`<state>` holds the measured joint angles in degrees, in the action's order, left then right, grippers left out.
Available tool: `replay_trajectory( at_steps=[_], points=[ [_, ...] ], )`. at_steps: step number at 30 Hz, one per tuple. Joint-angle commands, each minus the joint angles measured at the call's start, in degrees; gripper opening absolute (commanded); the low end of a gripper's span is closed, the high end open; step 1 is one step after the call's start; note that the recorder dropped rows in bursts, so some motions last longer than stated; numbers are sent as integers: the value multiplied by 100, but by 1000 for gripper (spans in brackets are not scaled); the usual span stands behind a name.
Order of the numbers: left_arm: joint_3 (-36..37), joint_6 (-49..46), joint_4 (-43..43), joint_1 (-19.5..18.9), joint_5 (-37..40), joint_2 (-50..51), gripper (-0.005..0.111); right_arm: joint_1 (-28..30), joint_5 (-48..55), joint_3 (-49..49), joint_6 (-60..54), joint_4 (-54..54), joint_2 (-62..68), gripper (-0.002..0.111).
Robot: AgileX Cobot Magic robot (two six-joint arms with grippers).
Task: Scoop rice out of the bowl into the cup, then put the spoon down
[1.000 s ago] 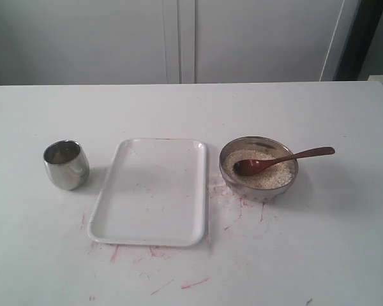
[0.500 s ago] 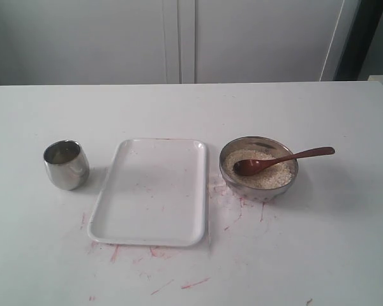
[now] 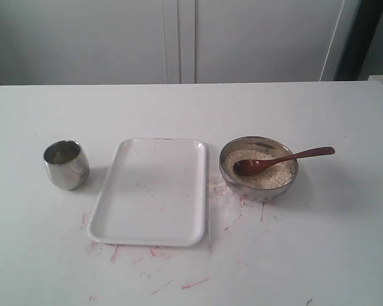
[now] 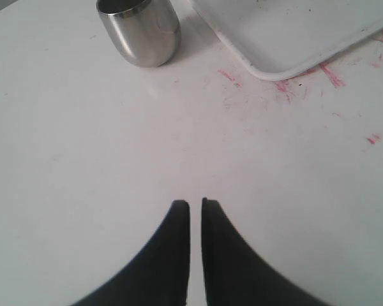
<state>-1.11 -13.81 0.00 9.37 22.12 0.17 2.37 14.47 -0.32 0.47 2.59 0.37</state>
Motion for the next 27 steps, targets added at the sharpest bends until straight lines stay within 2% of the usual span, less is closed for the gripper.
replay_trajectory(
  at_steps=[1, 7, 9, 14, 18, 22, 27],
  points=[
    [53, 33, 0, 12, 191, -17, 14, 50, -239, 32, -47, 21, -37, 0],
    [53, 33, 0, 12, 191, -17, 14, 50, -1359, 32, -9, -299, -37, 0],
    [53, 33, 0, 12, 191, -17, 14, 50, -1945, 32, 360, -311, -37, 0],
    [53, 33, 0, 12, 191, -17, 14, 50, -3947, 32, 2149, -311, -37, 0],
    [53, 33, 0, 12, 191, -17, 14, 50, -5636, 32, 2201, -460, -37, 0],
    [53, 33, 0, 12, 191, -17, 14, 50, -6178, -255, 2497, -1254, -37, 0],
    [53, 33, 0, 12, 191, -17, 14, 50, -6229, -972, 2884, -1547, -37, 0]
  ],
)
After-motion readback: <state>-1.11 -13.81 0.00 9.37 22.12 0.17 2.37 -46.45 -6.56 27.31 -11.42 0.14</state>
